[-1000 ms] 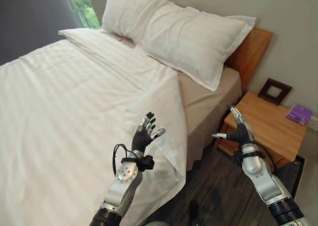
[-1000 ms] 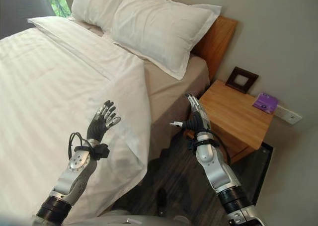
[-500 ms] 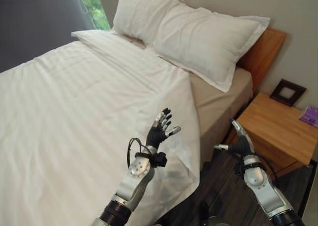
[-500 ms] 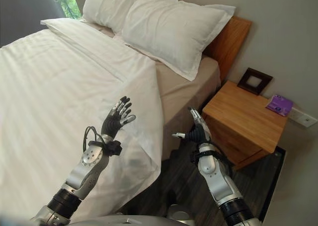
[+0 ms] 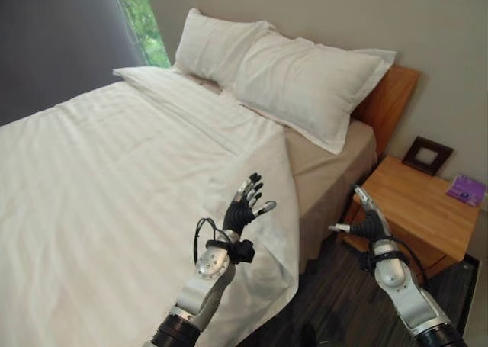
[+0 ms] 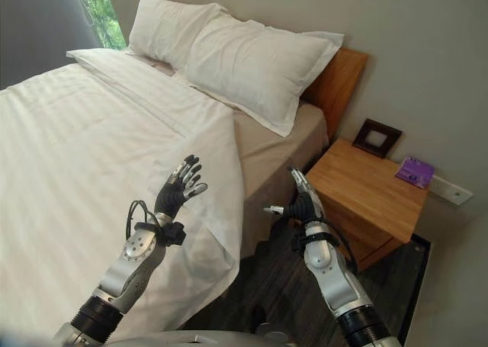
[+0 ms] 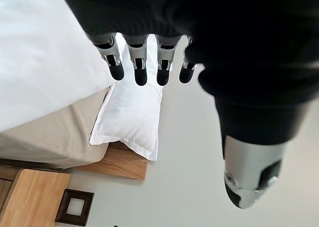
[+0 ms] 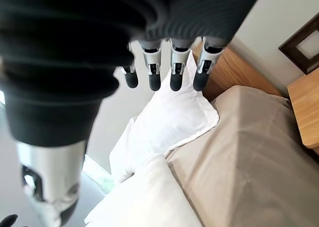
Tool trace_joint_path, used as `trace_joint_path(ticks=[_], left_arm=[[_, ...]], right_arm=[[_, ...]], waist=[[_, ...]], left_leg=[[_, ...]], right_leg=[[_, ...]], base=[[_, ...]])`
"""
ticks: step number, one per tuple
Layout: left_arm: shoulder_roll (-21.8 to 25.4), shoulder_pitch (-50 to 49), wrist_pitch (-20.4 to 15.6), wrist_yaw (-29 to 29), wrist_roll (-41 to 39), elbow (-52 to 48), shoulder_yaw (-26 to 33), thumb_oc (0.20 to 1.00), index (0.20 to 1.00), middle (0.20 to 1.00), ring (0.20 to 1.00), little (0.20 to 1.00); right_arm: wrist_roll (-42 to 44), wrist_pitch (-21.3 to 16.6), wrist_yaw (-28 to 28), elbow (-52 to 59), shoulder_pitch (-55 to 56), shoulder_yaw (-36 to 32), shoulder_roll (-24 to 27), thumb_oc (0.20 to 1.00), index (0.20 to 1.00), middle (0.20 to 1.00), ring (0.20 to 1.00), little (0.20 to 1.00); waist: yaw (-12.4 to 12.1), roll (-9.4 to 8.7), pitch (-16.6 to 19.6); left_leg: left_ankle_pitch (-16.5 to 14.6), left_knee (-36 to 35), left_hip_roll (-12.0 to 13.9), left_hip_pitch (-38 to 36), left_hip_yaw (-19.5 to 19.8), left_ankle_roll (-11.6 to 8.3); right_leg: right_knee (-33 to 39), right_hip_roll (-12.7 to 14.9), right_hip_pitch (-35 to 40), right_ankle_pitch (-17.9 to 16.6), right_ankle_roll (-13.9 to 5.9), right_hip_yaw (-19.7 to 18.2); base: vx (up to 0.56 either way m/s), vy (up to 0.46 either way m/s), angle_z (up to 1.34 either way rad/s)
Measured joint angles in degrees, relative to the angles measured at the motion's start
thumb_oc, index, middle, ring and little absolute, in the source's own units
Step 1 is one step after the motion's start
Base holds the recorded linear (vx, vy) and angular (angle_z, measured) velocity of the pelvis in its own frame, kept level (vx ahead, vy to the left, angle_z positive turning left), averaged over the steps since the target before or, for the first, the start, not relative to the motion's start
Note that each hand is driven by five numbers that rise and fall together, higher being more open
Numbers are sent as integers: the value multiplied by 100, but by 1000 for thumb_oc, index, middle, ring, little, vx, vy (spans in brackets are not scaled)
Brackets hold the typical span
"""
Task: Making the bed.
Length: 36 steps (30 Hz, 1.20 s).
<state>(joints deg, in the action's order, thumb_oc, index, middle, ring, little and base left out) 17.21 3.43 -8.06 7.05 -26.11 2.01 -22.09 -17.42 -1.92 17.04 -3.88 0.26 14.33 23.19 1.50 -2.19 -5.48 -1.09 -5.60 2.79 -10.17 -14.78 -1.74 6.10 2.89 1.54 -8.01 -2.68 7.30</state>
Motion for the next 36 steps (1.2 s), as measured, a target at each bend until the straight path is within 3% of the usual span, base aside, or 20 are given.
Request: trace_joint_path(ticks=[6,8,9,10,12,13,16,19,20,21,24,25,26,27,28,30,31,32,34,36], left_arm=[[0,-47,113,-4,6,132,-42,1000,1000,1000,1000,1000],[-21,41,109,-3,6,189,-127,1000,1000,1000,1000,1000],[-45,159,110,-9,6,267,-228,1000,1000,1000,1000,1000],[-68,239,130,-56,5,345,-326,1000,1000,1000,1000,1000],[12,239,151,-105,6,388,-333,1000,1000,1000,1000,1000],[56,235,174,-114,5,386,-293,1000,1000,1000,1000,1000],[373,71,169,-106,4,329,93,1000,1000,1000,1000,1000],[392,-223,182,-80,3,350,511,1000,1000,1000,1000,1000],[299,-309,173,-84,-1,345,593,1000,1000,1000,1000,1000],[154,-409,145,-68,-20,338,645,1000,1000,1000,1000,1000],[-143,-369,131,-53,-44,471,638,1000,1000,1000,1000,1000],[-130,-285,118,-50,-64,558,536,1000,1000,1000,1000,1000],[-134,-264,119,-53,-63,583,512,1000,1000,1000,1000,1000],[-106,-243,114,-54,-61,576,485,1000,1000,1000,1000,1000],[-103,-227,113,-62,-60,565,481,1000,1000,1000,1000,1000],[-178,-125,109,-67,-60,554,417,1000,1000,1000,1000,1000],[-180,-15,115,-99,-40,625,340,1000,1000,1000,1000,1000],[-199,-20,118,-110,-24,644,275,1000,1000,1000,1000,1000],[-172,-21,117,-108,-14,708,163,1000,1000,1000,1000,1000],[-120,23,131,-97,-15,730,62,1000,1000,1000,1000,1000]], right_arm=[[-3,-22,-5,-109,1,-102,241,1000,1000,1000,1000,1000],[-2,-27,-1,-398,-20,-167,224,1000,1000,1000,1000,1000],[-1,-13,4,-460,34,-239,239,1000,1000,1000,1000,1000],[1,16,2,-537,199,-284,242,1000,1000,1000,1000,1000],[0,14,1,-569,296,-313,188,1000,1000,1000,1000,1000],[1,6,2,-549,316,-341,174,1000,1000,1000,1000,1000],[0,-8,-12,-407,139,-349,159,1000,1000,1000,1000,1000],[1,-16,-51,-359,-304,-332,162,1000,1000,1000,1000,1000],[14,-16,-74,-352,-374,-280,211,1000,1000,1000,1000,1000],[54,-14,-119,-351,-407,-168,271,1000,1000,1000,1000,1000],[57,-8,-142,-354,-496,-26,398,1000,1000,1000,1000,1000],[169,-8,-135,-329,-513,0,360,1000,1000,1000,1000,1000],[189,-5,-140,-276,-488,11,310,1000,1000,1000,1000,1000],[205,-10,-144,-129,-417,17,286,1000,1000,1000,1000,1000],[225,-16,-144,-15,-374,25,305,1000,1000,1000,1000,1000],[226,-11,-145,156,-299,-152,332,1000,1000,1000,1000,1000],[230,-16,-152,144,-173,-271,205,1000,1000,1000,1000,1000],[230,-21,-154,177,-45,-307,191,1000,1000,1000,1000,1000],[230,-30,-164,57,29,-308,110,1000,1000,1000,1000,1000],[226,-18,-183,-71,87,-274,-10,1000,1000,1000,1000,1000]], waist=[[-13,-169,-5],[-51,-198,-57],[24,-151,-105],[255,-130,-144],[292,-23,-277],[325,-4,-316],[-4,-67,-333],[-64,265,-404],[-86,393,-391],[-166,503,-379],[-140,444,-585],[28,277,-682],[49,100,-729],[71,18,-743],[204,-13,-725],[460,137,-670],[480,-44,-644],[563,-65,-584],[622,-86,-550],[619,-11,-563]], left_leg=[[18,1,-28,126,138,11],[30,190,-12,451,267,54],[30,291,51,700,483,87],[198,271,67,1018,912,142],[498,163,99,1091,1484,120],[501,173,106,1075,1713,134],[647,35,16,1025,1739,-17],[635,30,276,1036,1627,-122],[670,52,430,1051,1547,-257],[664,116,584,1168,1481,-259],[704,396,689,1297,1506,-294],[485,994,593,1441,1013,-346],[-43,1931,405,1557,843,-295],[-371,2601,240,1634,667,-284],[-485,2684,159,1521,565,-261],[-783,1995,147,1116,375,-132],[-652,985,-58,679,357,36],[-317,559,-140,547,521,51],[4,220,-197,487,600,173],[118,240,-125,615,603,240]], right_leg=[[-39,17,-54,-35,-26,69],[-491,26,-417,-82,-70,-90],[-802,-15,-665,-29,-167,-333],[-1014,26,-828,43,-440,-931],[-1438,-10,-814,484,-617,-1718],[-1739,-132,-760,838,-597,-2050],[-1170,68,-403,1185,-433,-2215],[-351,-61,-102,789,-351,-2103],[-245,-155,-90,687,-373,-2015],[-53,-302,-51,482,-269,-1927],[-53,-399,-54,309,-84,-1856],[-43,-217,-49,224,136,-1705],[-50,-35,-16,156,161,-1739],[-51,92,45,129,122,-1744],[-51,155,55,215,110,-1705],[-51,61,74,239,4,-1548],[-202,173,8,228,-246,-1490],[-388,210,-65,365,-322,-1349],[-928,203,-386,409,-408,-1422],[-1154,115,-643,172,-792,-1552]], base=[[-138,80,9],[-215,26,26],[-162,-46,128],[-243,-133,149],[-211,-224,167],[-154,-180,142],[-154,-169,41],[-279,-265,-17],[-323,-205,-27],[-419,-239,-10],[-265,-82,3],[-136,-31,0],[-108,9,-6],[23,71,-7],[27,72,21],[-42,51,39],[-127,33,52],[-184,-1,53],[-234,0,34],[-158,-54,11]])
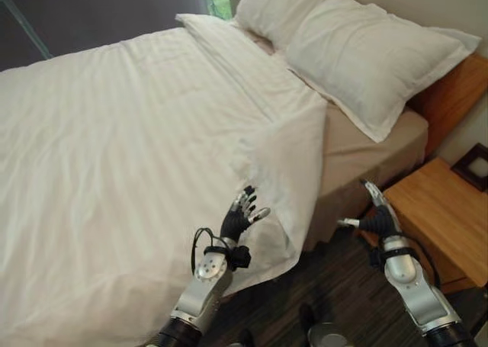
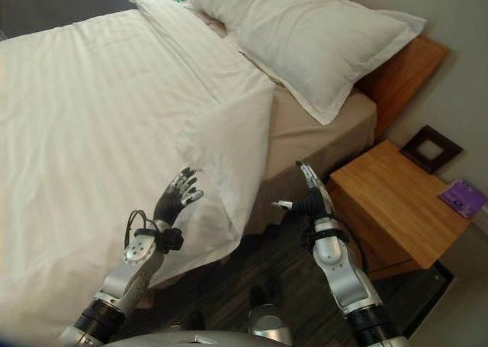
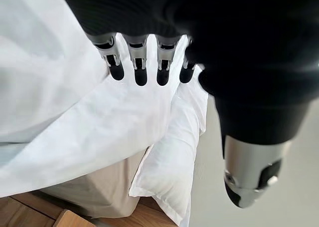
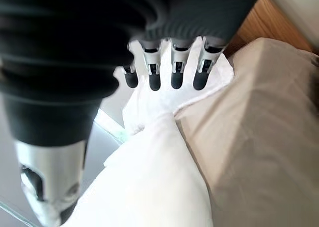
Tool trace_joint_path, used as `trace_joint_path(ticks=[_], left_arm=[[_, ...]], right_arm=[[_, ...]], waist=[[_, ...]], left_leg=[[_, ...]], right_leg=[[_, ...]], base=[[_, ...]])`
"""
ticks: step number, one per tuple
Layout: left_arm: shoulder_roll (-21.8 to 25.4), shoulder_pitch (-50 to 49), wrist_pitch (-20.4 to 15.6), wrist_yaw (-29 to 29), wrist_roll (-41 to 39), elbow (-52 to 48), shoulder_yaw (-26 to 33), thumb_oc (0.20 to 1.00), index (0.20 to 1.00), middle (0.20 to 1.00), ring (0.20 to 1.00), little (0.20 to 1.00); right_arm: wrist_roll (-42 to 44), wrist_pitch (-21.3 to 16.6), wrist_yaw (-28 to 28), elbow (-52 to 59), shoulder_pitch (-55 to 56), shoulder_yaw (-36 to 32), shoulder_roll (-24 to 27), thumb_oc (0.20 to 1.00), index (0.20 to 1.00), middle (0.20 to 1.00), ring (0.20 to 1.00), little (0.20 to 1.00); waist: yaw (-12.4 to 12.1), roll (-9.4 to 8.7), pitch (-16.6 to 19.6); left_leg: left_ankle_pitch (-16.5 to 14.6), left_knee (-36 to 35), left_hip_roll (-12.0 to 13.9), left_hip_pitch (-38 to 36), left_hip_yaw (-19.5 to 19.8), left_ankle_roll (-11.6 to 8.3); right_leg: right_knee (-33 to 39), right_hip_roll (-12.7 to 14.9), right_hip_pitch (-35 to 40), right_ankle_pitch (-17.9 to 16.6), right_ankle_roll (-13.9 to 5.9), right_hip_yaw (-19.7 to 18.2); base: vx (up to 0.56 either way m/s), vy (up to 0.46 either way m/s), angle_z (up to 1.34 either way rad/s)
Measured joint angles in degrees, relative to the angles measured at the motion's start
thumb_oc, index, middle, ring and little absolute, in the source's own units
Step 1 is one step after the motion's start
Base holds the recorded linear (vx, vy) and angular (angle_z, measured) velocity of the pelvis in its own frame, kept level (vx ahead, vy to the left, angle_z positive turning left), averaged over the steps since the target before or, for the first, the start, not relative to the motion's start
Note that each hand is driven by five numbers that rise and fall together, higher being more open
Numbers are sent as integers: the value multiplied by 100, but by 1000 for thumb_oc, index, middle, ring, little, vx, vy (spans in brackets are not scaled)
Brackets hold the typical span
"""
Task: Making the bed.
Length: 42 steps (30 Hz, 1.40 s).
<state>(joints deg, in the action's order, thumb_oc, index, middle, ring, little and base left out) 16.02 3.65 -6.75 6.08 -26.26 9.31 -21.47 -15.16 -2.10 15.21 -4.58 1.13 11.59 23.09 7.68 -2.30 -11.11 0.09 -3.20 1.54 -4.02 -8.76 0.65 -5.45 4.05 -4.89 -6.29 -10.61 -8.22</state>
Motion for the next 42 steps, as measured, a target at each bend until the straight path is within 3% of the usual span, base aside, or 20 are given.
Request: trace_joint_path(ticks=[1,2,3,5,8,9,10,11,15,19,21,24,26,27,29,32,36,38,40,42], left_arm=[[46,22,2,-7,0,-3,-24,1000,1000,1000,1000,1000],[128,-71,23,-6,-1,-115,13,1000,1000,1000,1000,1000],[184,-150,14,-6,-1,-241,61,1000,1000,1000,1000,1000],[511,-299,13,39,1,-322,394,1000,1000,1000,1000,1000],[625,-844,-13,134,-4,-533,1073,1000,1000,1000,1000,1000],[685,-888,-15,163,-11,-513,1129,1000,1000,1000,1000,1000],[727,-988,-37,175,-21,-502,1280,1000,1000,1000,1000,1000],[594,-1103,-40,274,-71,-502,1383,1000,1000,1000,1000,1000],[26,-1214,-36,335,-183,-418,1213,1000,1000,1000,1000,1000],[-470,-1055,-135,484,-233,-371,1235,1000,1000,1000,1000,1000],[-517,-1054,-197,505,-271,-374,1224,1000,1000,1000,1000,1000],[-509,-947,-198,535,-284,-329,1022,1000,1000,1000,1000,1000],[-487,-976,-198,534,-286,-333,999,1000,1000,1000,1000,1000],[-423,-994,-199,562,-292,-334,1021,1000,1000,1000,1000,1000],[-357,-1120,-196,600,-297,-365,1054,1000,1000,1000,1000,1000],[-169,-1245,-185,605,-295,-455,1336,1000,1000,1000,1000,1000],[28,-1235,-147,600,-295,-455,1334,1000,1000,1000,1000,1000],[309,-1159,-139,588,-292,-244,1127,1000,1000,1000,1000,1000],[405,-1086,-118,543,-284,-167,1047,1000,1000,1000,1000,1000],[508,-1000,-117,538,-282,-49,1066,1000,1000,1000,1000,1000]], right_arm=[[-6,6,-22,-55,-25,63,-5,1000,1000,1000,1000,1000],[-10,12,-50,-78,-57,155,3,1000,1000,1000,1000,1000],[-13,-17,-52,-80,-125,147,3,1000,1000,1000,1000,1000],[-9,-105,-57,-70,-379,189,-52,1000,1000,1000,1000,1000],[-11,-112,-79,-40,-747,230,-67,1000,1000,1000,1000,1000],[-16,-107,-70,-46,-743,208,-75,1000,1000,1000,1000,1000],[-71,-90,-71,-96,-729,227,-75,1000,1000,1000,1000,1000],[-204,-29,-68,-75,-695,224,-47,1000,1000,1000,1000,1000],[-457,156,30,-83,-653,277,291,1000,1000,1000,1000,1000],[-458,226,113,-147,-809,516,417,1000,1000,1000,1000,1000],[-455,189,118,-156,-945,737,342,1000,1000,1000,1000,1000],[-436,173,202,-309,-1038,830,263,1000,1000,1000,1000,1000],[-401,195,304,-355,-1034,834,256,1000,1000,1000,1000,1000],[-395,244,327,-412,-1023,822,198,1000,1000,1000,1000,1000],[-399,261,343,-386,-1027,778,166,1000,1000,1000,1000,1000],[-513,328,520,-459,-998,566,13,1000,1000,1000,1000,1000],[-527,442,584,-609,-1013,425,-94,1000,1000,1000,1000,1000],[-554,470,758,-1246,-1387,467,-208,1000,1000,1000,1000,1000],[-551,565,874,-1689,-1690,455,-279,1000,1000,1000,1000,1000],[-535,584,1006,-1837,-2034,446,-284,1000,1000,1000,1000,1000]], waist=[[-45,78,-24],[-161,214,-7],[-351,217,1],[-662,97,86],[-860,-6,170],[-849,-80,205],[-814,-199,298],[-824,-154,342],[-768,535,434],[-715,707,516],[-890,782,569],[-949,659,518],[-999,651,507],[-1024,487,438],[-1125,480,462],[-1073,152,475],[-1027,86,444],[-968,112,398],[-990,103,327],[-1009,83,277]], left_leg=[[55,10,132,53,-12,68],[181,-65,350,34,-90,119],[188,-72,427,-39,-219,133],[229,-158,477,-52,-391,39],[300,-217,571,-82,-622,-230],[343,-220,606,-57,-559,-330],[371,-250,638,-28,-421,-565],[460,-249,906,7,-378,-696],[746,-217,1633,108,-3,-702],[921,-168,1741,287,12,-735],[967,-185,1800,394,14,-679],[1317,101,1532,999,-291,-572],[996,156,1388,1149,-881,-316],[663,397,1231,1219,-1007,-427],[650,489,928,1098,-1117,-324],[944,-227,292,840,-884,-15],[885,-252,354,848,-509,184],[838,-248,353,715,-484,211],[701,-249,445,678,-462,375],[704,-246,480,810,-479,379]], right_leg=[[-37,-18,-19,-45,-140,11],[-1047,54,-143,620,244,795],[-1224,240,-37,805,263,1305],[-669,749,588,877,204,1685],[1160,1127,1227,460,121,1669],[1126,1198,1260,247,126,1566],[860,1242,1209,121,-183,1480],[860,1001,1097,567,-87,1222],[1115,92,1218,367,288,1396],[1147,-148,1270,472,390,1708],[1114,-237,1255,447,446,1812],[1143,-23,1210,486,482,2430],[1148,98,1294,540,432,2815],[1145,343,1342,577,385,2918],[1131,549,1432,554,225,2884],[1093,950,1650,451,80,3071],[191,998,1356,548,26,3141],[-1067,1147,941,496,20,2821],[-1954,1152,258,1015,-273,2441],[-1411,865,-111,1142,-65,2374]], base=[[-99,-119,6],[-56,-163,-26],[9,-205,-49],[81,-294,-72],[75,-257,-66],[97,-411,12],[73,-347,14],[76,-421,28],[93,-410,0],[94,-275,33],[-13,-163,47],[-9,-114,98],[60,-31,111],[52,74,91],[78,98,47],[63,76,62],[52,91,44],[28,49,20],[76,8,1],[158,-55,-1]])
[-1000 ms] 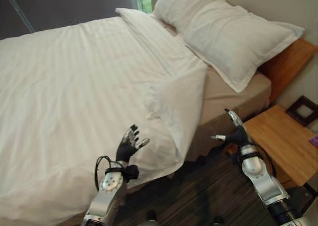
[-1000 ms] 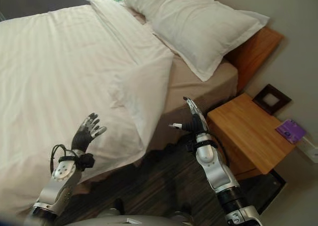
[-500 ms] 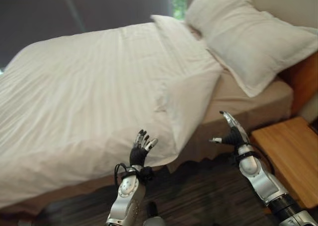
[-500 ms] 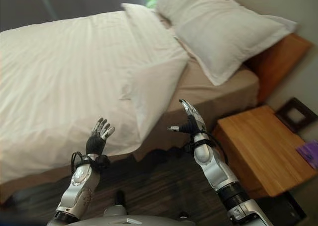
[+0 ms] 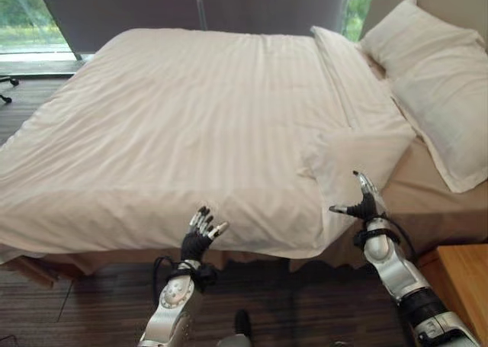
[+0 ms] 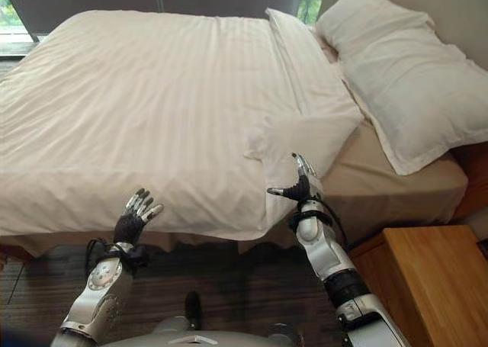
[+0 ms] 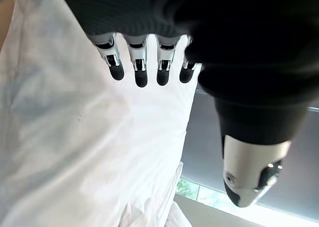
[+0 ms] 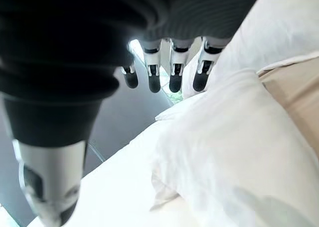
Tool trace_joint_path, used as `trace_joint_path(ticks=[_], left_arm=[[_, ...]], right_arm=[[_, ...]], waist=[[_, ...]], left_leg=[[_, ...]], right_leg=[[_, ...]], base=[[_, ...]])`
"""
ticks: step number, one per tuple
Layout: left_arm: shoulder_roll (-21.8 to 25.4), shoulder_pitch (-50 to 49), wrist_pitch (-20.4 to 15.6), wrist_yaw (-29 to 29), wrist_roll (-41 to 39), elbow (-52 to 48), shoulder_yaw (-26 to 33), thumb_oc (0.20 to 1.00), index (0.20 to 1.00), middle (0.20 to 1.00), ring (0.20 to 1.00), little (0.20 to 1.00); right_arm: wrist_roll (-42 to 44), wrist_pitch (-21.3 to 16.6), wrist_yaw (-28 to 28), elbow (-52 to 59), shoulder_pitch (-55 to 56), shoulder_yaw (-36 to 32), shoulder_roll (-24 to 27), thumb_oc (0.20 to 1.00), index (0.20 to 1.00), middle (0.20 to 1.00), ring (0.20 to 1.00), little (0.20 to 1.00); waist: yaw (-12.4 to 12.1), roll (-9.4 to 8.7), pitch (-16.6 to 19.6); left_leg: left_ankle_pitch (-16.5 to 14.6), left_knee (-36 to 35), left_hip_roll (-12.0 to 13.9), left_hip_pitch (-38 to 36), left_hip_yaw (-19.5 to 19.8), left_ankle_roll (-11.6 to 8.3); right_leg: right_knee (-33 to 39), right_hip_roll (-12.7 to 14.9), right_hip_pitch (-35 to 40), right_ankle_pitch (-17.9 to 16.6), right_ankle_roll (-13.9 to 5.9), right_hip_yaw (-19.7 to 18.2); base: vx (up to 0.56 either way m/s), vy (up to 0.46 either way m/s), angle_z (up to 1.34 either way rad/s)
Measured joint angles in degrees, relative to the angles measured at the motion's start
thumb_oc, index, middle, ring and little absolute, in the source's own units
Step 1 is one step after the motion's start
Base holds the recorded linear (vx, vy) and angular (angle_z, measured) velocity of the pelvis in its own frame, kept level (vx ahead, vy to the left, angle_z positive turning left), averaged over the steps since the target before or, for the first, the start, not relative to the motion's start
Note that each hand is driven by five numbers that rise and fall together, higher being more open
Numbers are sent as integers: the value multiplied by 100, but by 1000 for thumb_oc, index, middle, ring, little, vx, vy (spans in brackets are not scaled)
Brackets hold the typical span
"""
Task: Making the bed.
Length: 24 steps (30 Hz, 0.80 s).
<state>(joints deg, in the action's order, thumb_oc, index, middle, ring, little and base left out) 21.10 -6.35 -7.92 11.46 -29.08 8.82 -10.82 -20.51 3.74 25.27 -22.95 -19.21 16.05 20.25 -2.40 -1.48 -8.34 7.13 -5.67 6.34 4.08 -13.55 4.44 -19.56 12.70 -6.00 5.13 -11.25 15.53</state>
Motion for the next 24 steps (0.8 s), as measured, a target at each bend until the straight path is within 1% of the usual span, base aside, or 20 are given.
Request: trace_joint_path(ticks=[1,2,3,4,5,6,7,8,9,10,11,12,13,14,15,16,17,18,19,24], left_arm=[[-1,-17,0,-4,0,52,-4,1000,1000,1000,1000,1000],[-19,-6,14,-37,0,177,-20,1000,1000,1000,1000,1000],[-37,29,38,-49,0,282,-19,1000,1000,1000,1000,1000],[-7,37,81,-60,0,289,-15,1000,1000,1000,1000,1000],[-17,46,94,-64,0,303,-16,1000,1000,1000,1000,1000],[-5,11,88,-98,4,343,-8,1000,1000,1000,1000,1000],[-9,2,94,-129,4,363,-4,1000,1000,1000,1000,1000],[-25,-41,95,-145,4,388,7,1000,1000,1000,1000,1000],[-50,-148,92,-180,4,399,28,1000,1000,1000,1000,1000],[-47,-125,87,-264,4,450,70,1000,1000,1000,1000,1000],[50,-55,81,-294,5,500,74,1000,1000,1000,1000,1000],[86,12,102,-300,4,692,70,1000,1000,1000,1000,1000],[49,-57,103,-302,4,706,70,1000,1000,1000,1000,1000],[90,-7,107,-312,3,709,78,1000,1000,1000,1000,1000],[121,-5,70,-312,0,648,189,1000,1000,1000,1000,1000],[169,2,49,-316,0,601,223,1000,1000,1000,1000,1000],[240,0,10,-314,0,571,272,1000,1000,1000,1000,1000],[255,-3,-36,-313,-2,578,289,1000,1000,1000,1000,1000],[285,1,-107,-317,-2,564,286,1000,1000,1000,1000,1000],[294,33,-155,-414,-4,764,200,1000,1000,1000,1000,1000]], right_arm=[[32,10,57,-84,-153,20,-10,1000,1000,1000,1000,1000],[78,72,145,-254,-406,52,8,1000,1000,1000,1000,1000],[82,119,216,-462,-720,38,34,1000,1000,1000,1000,1000],[84,132,289,-506,-911,-45,39,1000,1000,1000,1000,1000],[86,138,329,-514,-955,-59,75,1000,1000,1000,1000,1000],[104,155,320,-689,-1095,63,126,1000,1000,1000,1000,1000],[135,191,286,-880,-1329,226,273,1000,1000,1000,1000,1000],[136,198,287,-946,-1425,329,371,1000,1000,1000,1000,1000],[137,206,276,-968,-1473,371,419,1000,1000,1000,1000,1000],[142,206,289,-1180,-1657,429,548,1000,1000,1000,1000,1000],[160,203,292,-1240,-1762,357,541,1000,1000,1000,1000,1000],[254,197,289,-1411,-2109,373,549,1000,1000,1000,1000,1000],[282,197,293,-1468,-2342,468,596,1000,1000,1000,1000,1000],[303,178,325,-1452,-2404,410,610,1000,1000,1000,1000,1000],[306,162,329,-1621,-2525,471,639,1000,1000,1000,1000,1000],[306,160,318,-1748,-2608,471,650,1000,1000,1000,1000,1000],[304,159,316,-1968,-2761,513,702,1000,1000,1000,1000,1000],[303,158,313,-2169,-2925,648,768,1000,1000,1000,1000,1000],[302,165,301,-2446,-3153,752,884,1000,1000,1000,1000,1000],[300,208,288,-3354,-3943,1021,1257,1000,1000,1000,1000,1000]], waist=[[-33,18,-20],[-93,44,-37],[-109,44,-66],[-163,-31,-132],[-168,-56,-174],[-234,-121,-249],[-336,-87,-333],[-404,-81,-349],[-505,-48,-352],[-524,-289,-325],[-550,-586,-356],[-569,-698,-391],[-577,-453,-374],[-551,-431,-412],[-573,-440,-406],[-568,-463,-403],[-656,-495,-408],[-689,-439,-426],[-781,-364,-472],[-889,-150,-636]], left_leg=[[0,1,7,15,4,-1],[0,23,8,39,5,-3],[1,99,-9,122,1,-8],[-6,35,-107,144,51,-30],[-41,-4,-146,146,92,-141],[-125,35,-153,146,50,-357],[-95,162,-113,161,-12,-459],[-88,374,-52,283,-4,-477],[-137,322,22,349,8,-472],[-285,386,10,502,37,-726],[-293,867,-122,778,20,-720],[-575,2157,-74,1127,31,-746],[-1089,1974,90,944,170,-760],[-1142,1694,28,852,198,-454],[-868,1289,-7,780,183,-518],[-780,1202,-56,777,196,-509],[-689,1129,-152,823,244,-500],[-658,1140,-148,907,326,-493],[-565,1093,-91,1014,358,-552],[-186,625,35,1223,660,-698]], right_leg=[[448,-104,1,-39,57,-10],[1267,-222,84,-150,190,5],[1985,-310,194,-233,244,6],[2184,-302,280,-181,233,28],[2315,-267,335,-301,235,20],[2557,-252,455,-475,217,109],[2573,-221,472,-633,213,211],[2572,-221,471,-750,215,341],[2570,-293,527,-786,161,436],[2580,-246,351,-669,198,499],[2572,-49,189,-832,370,622],[2568,7,41,-816,348,686],[2532,-147,17,-812,285,728],[2536,-155,-3,-902,324,761],[2557,-161,-30,-1067,440,777],[2553,-161,18,-1097,475,770],[2533,-130,96,-1262,522,743],[2530,-151,50,-1397,558,757],[2529,-222,-51,-1408,579,811],[2530,-403,-299,-1367,689,1029]], base=[[133,-54,0],[83,-40,-2],[63,-53,25],[67,-115,57],[26,-100,76],[39,-117,46],[40,-82,19],[40,-82,6],[-2,-84,39],[-15,-75,51],[-22,-87,47],[-19,-45,10],[-24,-45,2],[-17,-57,14],[-20,-62,33],[-22,-77,43],[-44,-74,38],[-65,-75,38],[14,-71,25],[22,-52,26]])
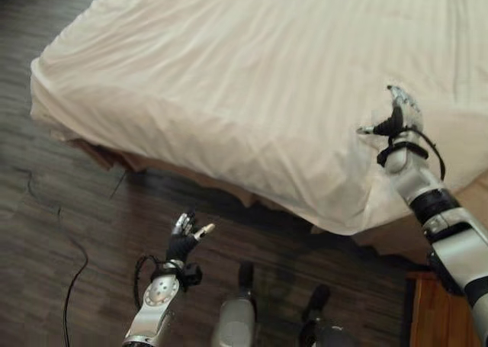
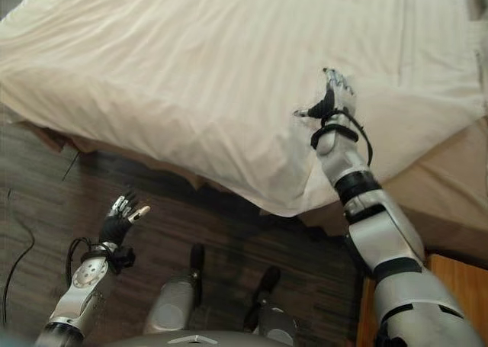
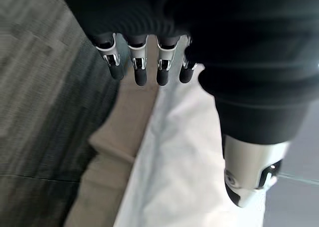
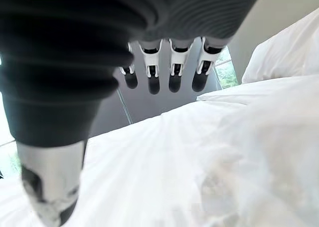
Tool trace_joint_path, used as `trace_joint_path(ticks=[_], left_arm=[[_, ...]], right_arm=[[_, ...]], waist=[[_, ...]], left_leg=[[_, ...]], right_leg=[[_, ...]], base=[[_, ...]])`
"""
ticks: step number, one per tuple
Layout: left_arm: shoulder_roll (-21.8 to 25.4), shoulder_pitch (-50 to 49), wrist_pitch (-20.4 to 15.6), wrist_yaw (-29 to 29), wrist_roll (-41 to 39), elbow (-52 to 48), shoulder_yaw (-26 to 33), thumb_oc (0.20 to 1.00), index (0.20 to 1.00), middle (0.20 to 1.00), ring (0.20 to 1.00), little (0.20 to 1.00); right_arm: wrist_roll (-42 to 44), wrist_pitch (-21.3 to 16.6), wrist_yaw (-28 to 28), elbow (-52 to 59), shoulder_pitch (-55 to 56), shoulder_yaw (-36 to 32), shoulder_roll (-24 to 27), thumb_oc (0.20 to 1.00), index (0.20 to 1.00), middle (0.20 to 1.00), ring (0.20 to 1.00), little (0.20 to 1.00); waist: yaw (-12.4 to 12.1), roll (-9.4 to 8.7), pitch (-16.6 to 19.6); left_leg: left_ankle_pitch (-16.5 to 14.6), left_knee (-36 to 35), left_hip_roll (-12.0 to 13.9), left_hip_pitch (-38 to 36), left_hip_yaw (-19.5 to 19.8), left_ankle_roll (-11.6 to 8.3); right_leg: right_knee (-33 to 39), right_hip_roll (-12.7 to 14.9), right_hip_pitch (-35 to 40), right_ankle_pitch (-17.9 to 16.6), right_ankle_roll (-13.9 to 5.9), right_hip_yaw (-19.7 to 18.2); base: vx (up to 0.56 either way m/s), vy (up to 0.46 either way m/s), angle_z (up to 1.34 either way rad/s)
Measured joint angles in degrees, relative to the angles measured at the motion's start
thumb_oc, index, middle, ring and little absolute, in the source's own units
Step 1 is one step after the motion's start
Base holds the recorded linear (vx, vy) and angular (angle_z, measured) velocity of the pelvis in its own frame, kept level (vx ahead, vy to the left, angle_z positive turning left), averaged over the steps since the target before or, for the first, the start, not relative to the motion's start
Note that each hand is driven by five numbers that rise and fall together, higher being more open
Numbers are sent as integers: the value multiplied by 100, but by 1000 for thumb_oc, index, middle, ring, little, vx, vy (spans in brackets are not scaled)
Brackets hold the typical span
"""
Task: Making the bed.
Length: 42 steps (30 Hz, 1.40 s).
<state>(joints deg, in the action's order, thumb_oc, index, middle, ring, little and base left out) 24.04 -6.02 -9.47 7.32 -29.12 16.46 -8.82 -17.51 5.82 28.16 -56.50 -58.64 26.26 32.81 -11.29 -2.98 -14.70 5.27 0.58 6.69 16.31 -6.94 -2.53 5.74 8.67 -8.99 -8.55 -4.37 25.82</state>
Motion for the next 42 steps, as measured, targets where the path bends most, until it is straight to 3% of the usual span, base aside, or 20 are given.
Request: trace_joint_path(ticks=[6,9,10,13,14,16,22,30,33,36,42], left_arm=[[8,24,-4,-140,-212,148,-15,1000,1000,1000,1000,1000],[65,194,-53,-153,-223,258,-109,1000,1000,1000,1000,1000],[84,268,-136,-162,-223,227,-213,1000,1000,1000,1000,1000],[70,428,-185,-245,-230,254,-318,1000,1000,1000,1000,1000],[66,475,-184,-265,-232,257,-329,1000,1000,1000,1000,1000],[54,501,-274,-293,-233,355,-320,1000,1000,1000,1000,1000],[-71,500,-287,-345,-444,623,-327,1000,1000,1000,1000,1000],[-69,562,-225,-466,-446,587,-324,1000,1000,1000,1000,1000],[124,518,-162,-564,-445,490,-358,1000,1000,1000,1000,1000],[355,402,-60,-632,-443,454,-399,1000,1000,1000,1000,1000],[359,228,146,-858,-419,474,-387,1000,1000,1000,1000,1000]], right_arm=[[-78,60,41,-582,-692,182,284,1000,1000,1000,1000,1000],[-289,165,130,-1170,-1212,589,583,1000,1000,1000,1000,1000],[-417,153,136,-1462,-1469,1074,811,1000,1000,1000,1000,1000],[-498,153,129,-1488,-1468,1073,884,1000,1000,1000,1000,1000],[-499,146,126,-1488,-1468,1066,880,790,790,790,790,790],[-500,116,130,-1494,-1460,1073,820,200,200,200,200,200],[-496,-33,98,-1832,-1626,1220,878,200,200,200,200,200],[-531,-8,-159,-1904,-1331,1240,1250,200,200,200,200,200],[-741,68,-379,-2112,-855,1159,1378,200,200,200,200,200],[-863,135,-591,-2269,-114,870,1473,200,200,200,200,200],[-1018,151,-1256,-2766,1187,266,1424,200,200,200,200,200]], waist=[[11,112,-163],[14,219,-225],[-9,248,-223],[14,249,-223],[9,252,-224],[1,243,-212],[15,193,-185],[15,-111,-118],[31,-401,-20],[35,-887,211],[-19,-1258,311]], left_leg=[[264,-436,44,93,97,-73],[358,-500,44,419,93,-46],[376,-493,43,607,104,-58],[434,-500,61,750,62,-81],[433,-503,61,779,43,-82],[426,-505,76,870,-52,-90],[429,-483,99,1147,-188,-85],[395,-453,101,787,-157,-124],[319,-445,101,509,-23,-226],[318,-454,121,415,-4,-229],[325,-433,111,253,237,-222]], right_leg=[[3,-79,-269,21,21,55],[5,-83,-625,-5,48,39],[1,-90,-807,-29,58,33],[-1,-100,-980,-56,82,1],[-2,-100,-1021,-57,82,-20],[-2,-130,-1179,-90,102,-132],[-4,-147,-1542,-173,117,-290],[-6,-148,-1120,-167,104,-268],[-3,-142,-763,-81,1,-265],[-2,-175,-648,-18,-38,-263],[27,-154,-330,129,-99,-72]], base=[[14,-21,5],[15,-7,0],[22,-23,-6],[23,-20,-6],[4,9,-15],[-2,29,-19],[18,41,-14],[30,44,5],[35,12,15],[25,-36,7],[34,-55,19]])
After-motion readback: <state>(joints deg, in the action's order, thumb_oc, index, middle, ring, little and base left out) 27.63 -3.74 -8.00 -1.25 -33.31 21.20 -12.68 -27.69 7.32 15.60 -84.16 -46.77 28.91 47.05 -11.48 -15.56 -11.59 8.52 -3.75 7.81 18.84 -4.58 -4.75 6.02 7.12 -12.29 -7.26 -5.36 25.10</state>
